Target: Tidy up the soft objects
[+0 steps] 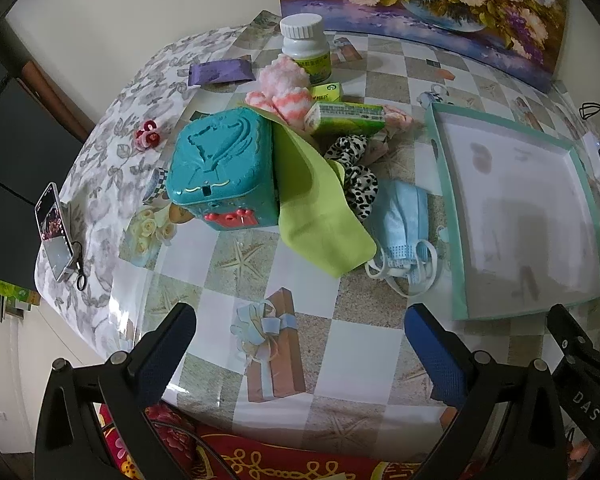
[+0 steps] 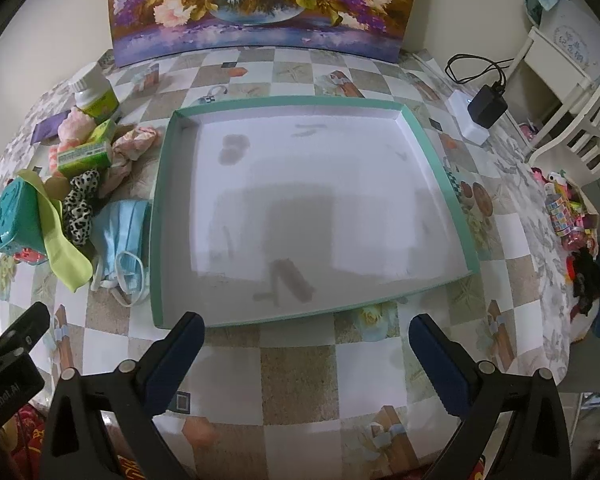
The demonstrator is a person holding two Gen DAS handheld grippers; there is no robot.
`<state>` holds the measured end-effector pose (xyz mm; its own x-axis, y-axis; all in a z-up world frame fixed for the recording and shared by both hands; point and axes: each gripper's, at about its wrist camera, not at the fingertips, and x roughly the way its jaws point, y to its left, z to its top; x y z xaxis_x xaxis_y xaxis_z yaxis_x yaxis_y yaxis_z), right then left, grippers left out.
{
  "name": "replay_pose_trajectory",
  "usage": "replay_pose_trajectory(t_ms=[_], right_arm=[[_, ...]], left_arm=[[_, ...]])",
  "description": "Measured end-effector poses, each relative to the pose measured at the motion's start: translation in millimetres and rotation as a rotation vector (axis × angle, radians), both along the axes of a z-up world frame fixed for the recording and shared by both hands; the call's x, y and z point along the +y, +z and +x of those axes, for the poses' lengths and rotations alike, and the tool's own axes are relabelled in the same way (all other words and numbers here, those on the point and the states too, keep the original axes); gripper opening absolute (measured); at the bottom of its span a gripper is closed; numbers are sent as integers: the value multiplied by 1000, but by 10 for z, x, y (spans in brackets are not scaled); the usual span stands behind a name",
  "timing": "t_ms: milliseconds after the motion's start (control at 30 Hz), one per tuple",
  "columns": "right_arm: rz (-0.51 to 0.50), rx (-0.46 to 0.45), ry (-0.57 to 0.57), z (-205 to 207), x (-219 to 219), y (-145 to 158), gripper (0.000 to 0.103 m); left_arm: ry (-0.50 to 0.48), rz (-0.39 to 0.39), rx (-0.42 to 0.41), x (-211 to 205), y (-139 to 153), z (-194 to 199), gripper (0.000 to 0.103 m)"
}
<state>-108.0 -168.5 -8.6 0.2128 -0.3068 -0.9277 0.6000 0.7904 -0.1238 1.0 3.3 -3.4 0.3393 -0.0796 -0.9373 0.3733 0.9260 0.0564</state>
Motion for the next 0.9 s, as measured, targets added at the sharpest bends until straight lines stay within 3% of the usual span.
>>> replay_pose_trajectory(t_ms=[667,900], right_arm=[[3,-18,8,-69,48,123,103],[-3,-29,13,-76,78,163,103]], left_arm=[[-6,11,34,-35,-47,-5,103],[5,-11,8,-2,-28,-3,103]])
